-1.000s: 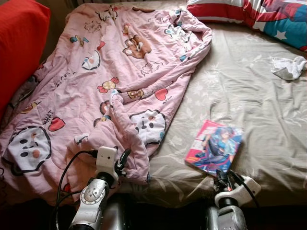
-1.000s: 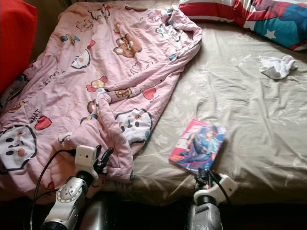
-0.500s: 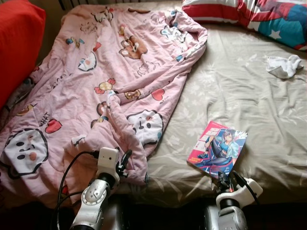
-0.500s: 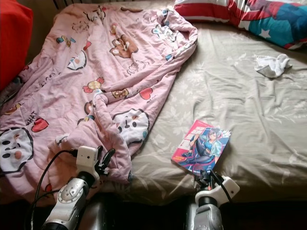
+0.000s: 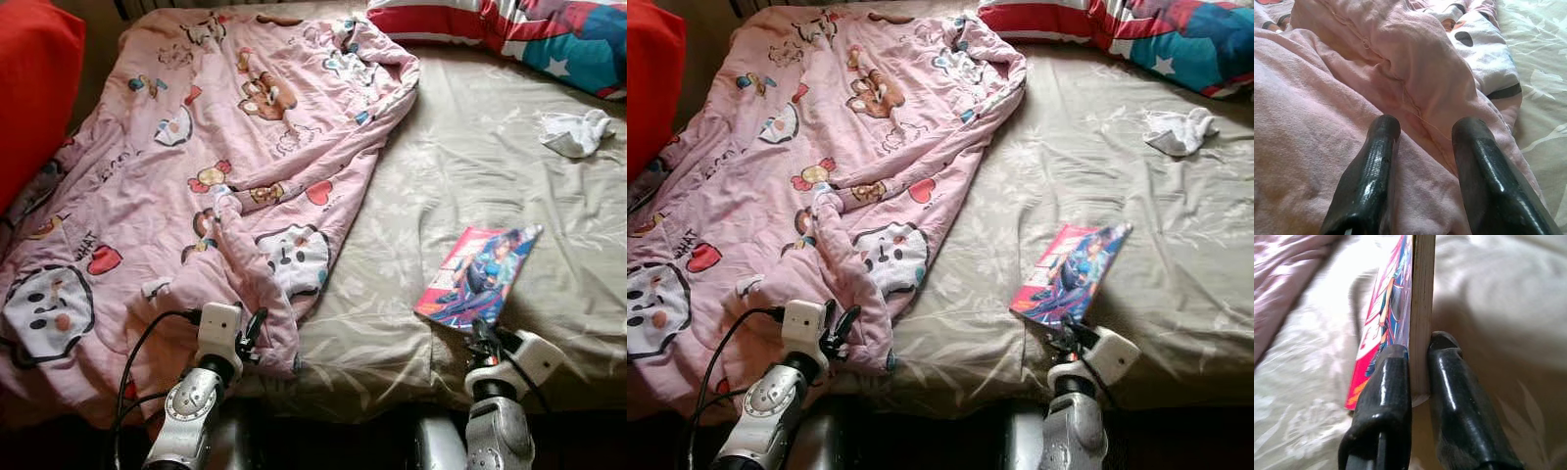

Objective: Clean up the room

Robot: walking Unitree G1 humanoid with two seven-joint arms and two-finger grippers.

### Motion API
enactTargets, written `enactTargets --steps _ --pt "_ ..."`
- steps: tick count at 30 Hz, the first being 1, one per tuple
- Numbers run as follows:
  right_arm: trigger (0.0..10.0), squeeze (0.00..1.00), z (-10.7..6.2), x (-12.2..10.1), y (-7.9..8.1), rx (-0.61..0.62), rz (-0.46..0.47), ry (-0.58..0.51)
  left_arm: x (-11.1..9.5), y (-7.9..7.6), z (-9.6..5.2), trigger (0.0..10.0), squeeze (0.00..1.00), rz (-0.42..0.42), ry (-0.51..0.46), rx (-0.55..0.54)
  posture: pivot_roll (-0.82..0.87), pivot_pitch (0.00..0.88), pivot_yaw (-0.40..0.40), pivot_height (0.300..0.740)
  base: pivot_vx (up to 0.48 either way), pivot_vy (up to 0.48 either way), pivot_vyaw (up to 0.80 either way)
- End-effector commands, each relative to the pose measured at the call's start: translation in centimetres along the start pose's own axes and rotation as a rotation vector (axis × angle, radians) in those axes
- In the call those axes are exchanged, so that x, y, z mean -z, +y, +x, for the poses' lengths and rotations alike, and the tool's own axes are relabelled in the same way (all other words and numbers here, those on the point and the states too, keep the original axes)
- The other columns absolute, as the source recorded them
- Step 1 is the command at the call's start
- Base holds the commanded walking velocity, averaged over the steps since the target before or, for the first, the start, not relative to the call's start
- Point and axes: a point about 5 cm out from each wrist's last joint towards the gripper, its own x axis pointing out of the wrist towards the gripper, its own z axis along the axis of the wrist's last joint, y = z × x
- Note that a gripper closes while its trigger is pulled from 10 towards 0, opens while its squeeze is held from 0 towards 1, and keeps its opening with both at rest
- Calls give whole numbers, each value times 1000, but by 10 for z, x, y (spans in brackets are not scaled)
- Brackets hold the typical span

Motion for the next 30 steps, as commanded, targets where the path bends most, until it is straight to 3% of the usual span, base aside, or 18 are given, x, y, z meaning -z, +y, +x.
enactTargets --steps 1,4,9,10,11,12,13,18,30 --pt "0 0 -3 -1 1 -18 -51 3 11 1 -6 10000 0 9 43 -4 -51 288 40 566 0 0 0" --pt "0 0 -1 -12 8 -84 -142 -34 11 1 -6 10000 0 6 45 -7 -60 286 36 566 0 0 0" --pt "0 0 2 -24 16 -132 -153 -57 12 -2 -4 10000 0 -2 46 -6 -67 279 31 566 0 0 0" --pt "2471 0 2 -25 18 -140 -160 -57 12 -2 -4 10000 0 -4 45 -6 -70 275 28 566 0 0 0" --pt "7922 0 3 -26 19 -145 -158 -59 12 -3 -4 10000 0 -6 44 -7 -71 274 28 566 0 0 0" --pt "7922 0 3 -26 19 -145 -158 -59 12 -3 -4 10000 0 -6 44 -7 -71 274 28 566 0 0 0" --pt "10000 0 3 -27 20 -145 -160 -53 11 -3 -3 10000 0 -7 43 -9 -72 269 26 566 0 0 0" --pt "10000 0 7 -15 19 -170 -199 59 10 -2 -1 10000 0 -26 35 -24 -84 236 18 566 0 0 0" --pt "10000 0 11 -12 19 -169 -172 68 11 3 2 10000 0 -65 34 -73 -92 175 5 625 0 0 0"
